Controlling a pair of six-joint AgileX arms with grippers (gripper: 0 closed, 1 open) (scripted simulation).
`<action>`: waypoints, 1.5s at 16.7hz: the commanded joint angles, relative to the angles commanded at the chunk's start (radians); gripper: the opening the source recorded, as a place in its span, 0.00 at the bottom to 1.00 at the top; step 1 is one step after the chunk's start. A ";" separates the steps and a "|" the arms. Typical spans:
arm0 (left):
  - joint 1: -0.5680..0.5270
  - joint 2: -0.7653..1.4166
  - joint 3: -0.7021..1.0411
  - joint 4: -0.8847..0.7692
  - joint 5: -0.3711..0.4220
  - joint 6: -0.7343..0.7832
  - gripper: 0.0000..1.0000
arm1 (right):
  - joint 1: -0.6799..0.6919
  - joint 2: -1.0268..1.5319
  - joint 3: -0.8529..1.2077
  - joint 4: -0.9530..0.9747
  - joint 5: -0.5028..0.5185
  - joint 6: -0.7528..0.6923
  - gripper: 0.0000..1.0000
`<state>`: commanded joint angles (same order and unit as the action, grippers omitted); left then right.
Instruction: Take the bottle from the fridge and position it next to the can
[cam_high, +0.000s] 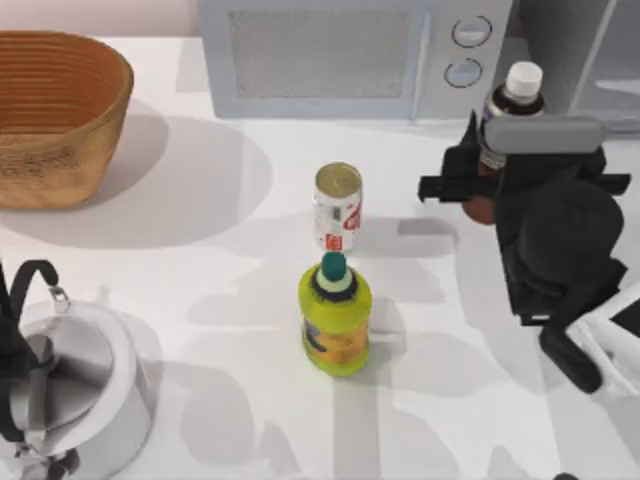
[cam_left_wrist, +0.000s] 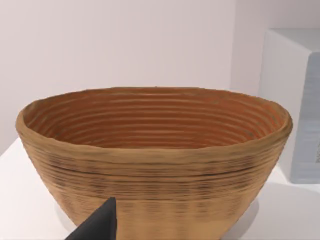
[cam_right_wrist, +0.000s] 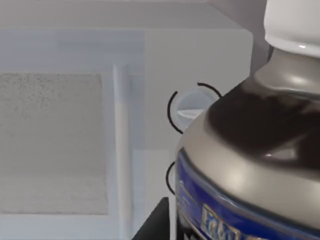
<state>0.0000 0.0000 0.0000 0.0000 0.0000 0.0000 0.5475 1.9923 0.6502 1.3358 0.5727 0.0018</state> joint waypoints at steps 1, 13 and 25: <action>0.000 0.000 0.000 0.000 0.000 0.000 1.00 | 0.000 0.000 0.000 0.000 0.000 0.000 0.00; 0.000 0.000 0.000 0.000 0.000 0.000 1.00 | 0.000 0.000 0.000 0.000 0.000 0.000 0.83; 0.000 0.000 0.000 0.000 0.000 0.000 1.00 | 0.001 -0.002 -0.002 0.002 0.002 0.000 1.00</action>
<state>0.0000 0.0000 0.0000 0.0000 0.0000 0.0000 0.5481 1.9901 0.6480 1.3377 0.5746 0.0020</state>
